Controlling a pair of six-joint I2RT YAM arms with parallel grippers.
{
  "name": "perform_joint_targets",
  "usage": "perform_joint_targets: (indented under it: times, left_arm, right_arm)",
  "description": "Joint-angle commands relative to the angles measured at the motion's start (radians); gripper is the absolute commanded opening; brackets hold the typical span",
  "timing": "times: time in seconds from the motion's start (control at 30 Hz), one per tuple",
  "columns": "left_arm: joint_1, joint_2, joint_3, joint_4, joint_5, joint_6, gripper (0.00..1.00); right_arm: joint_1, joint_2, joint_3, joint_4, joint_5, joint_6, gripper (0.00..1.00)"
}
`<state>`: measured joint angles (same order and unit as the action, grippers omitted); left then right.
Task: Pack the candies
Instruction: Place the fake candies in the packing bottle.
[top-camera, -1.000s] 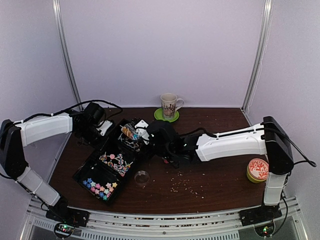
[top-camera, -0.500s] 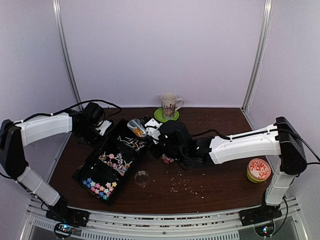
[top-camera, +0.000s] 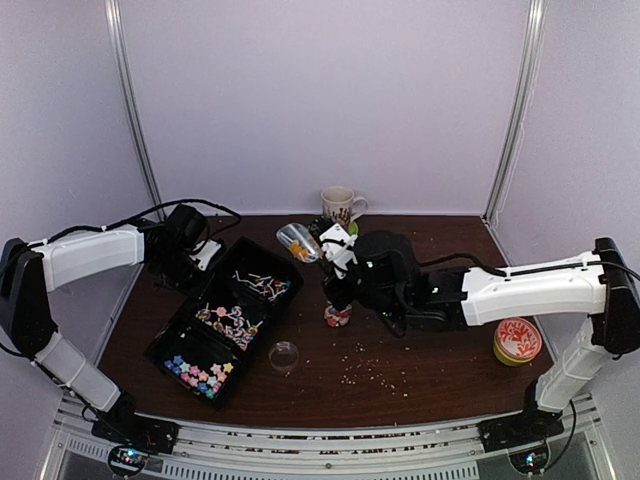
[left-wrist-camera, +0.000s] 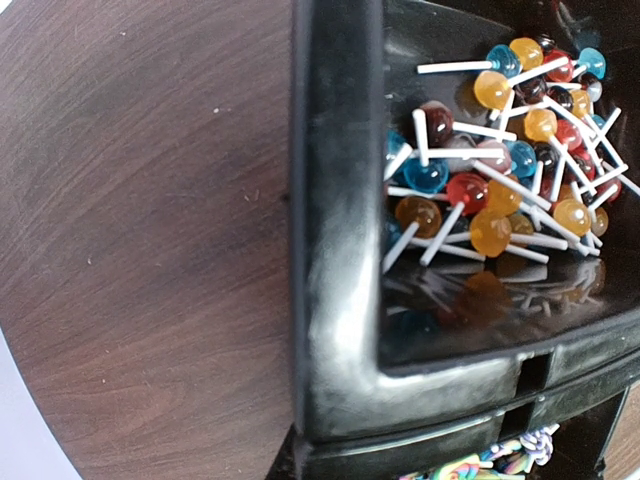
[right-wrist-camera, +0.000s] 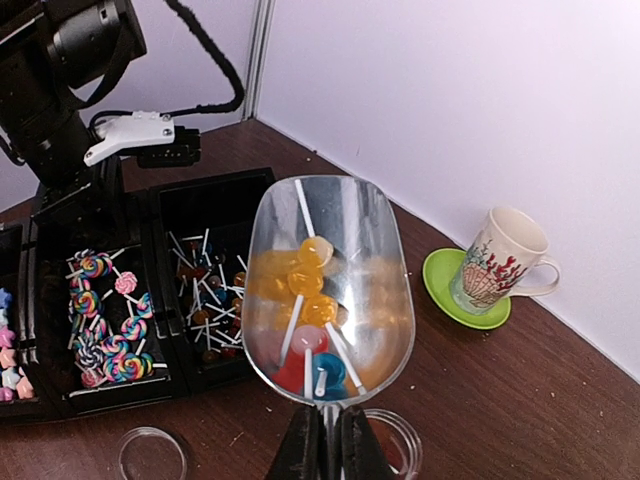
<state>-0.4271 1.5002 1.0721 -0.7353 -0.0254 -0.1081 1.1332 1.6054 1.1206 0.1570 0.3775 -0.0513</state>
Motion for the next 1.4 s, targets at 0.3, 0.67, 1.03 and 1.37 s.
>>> perform_joint_targets:
  times: [0.3, 0.67, 1.03, 1.37]
  left_arm:
    - [0.008, -0.014, 0.061, 0.033, 0.024, -0.042, 0.0]
    - [0.007, -0.021, 0.063, 0.027, 0.021, -0.048, 0.0]
    - [0.007, -0.025, 0.06, 0.019, -0.001, -0.05, 0.0]
    - [0.007, -0.022, 0.062, 0.017, 0.005, -0.05, 0.0]
  right_arm:
    - [-0.026, -0.271, -0.111, -0.226, 0.106, 0.057, 0.0]
    - [-0.053, -0.385, -0.14, -0.42, 0.107, 0.059, 0.0]
    - [-0.062, -0.382, -0.116, -0.548, 0.018, 0.064, 0.0]
    - [-0.062, -0.283, -0.009, -0.675, -0.02, 0.053, 0.0]
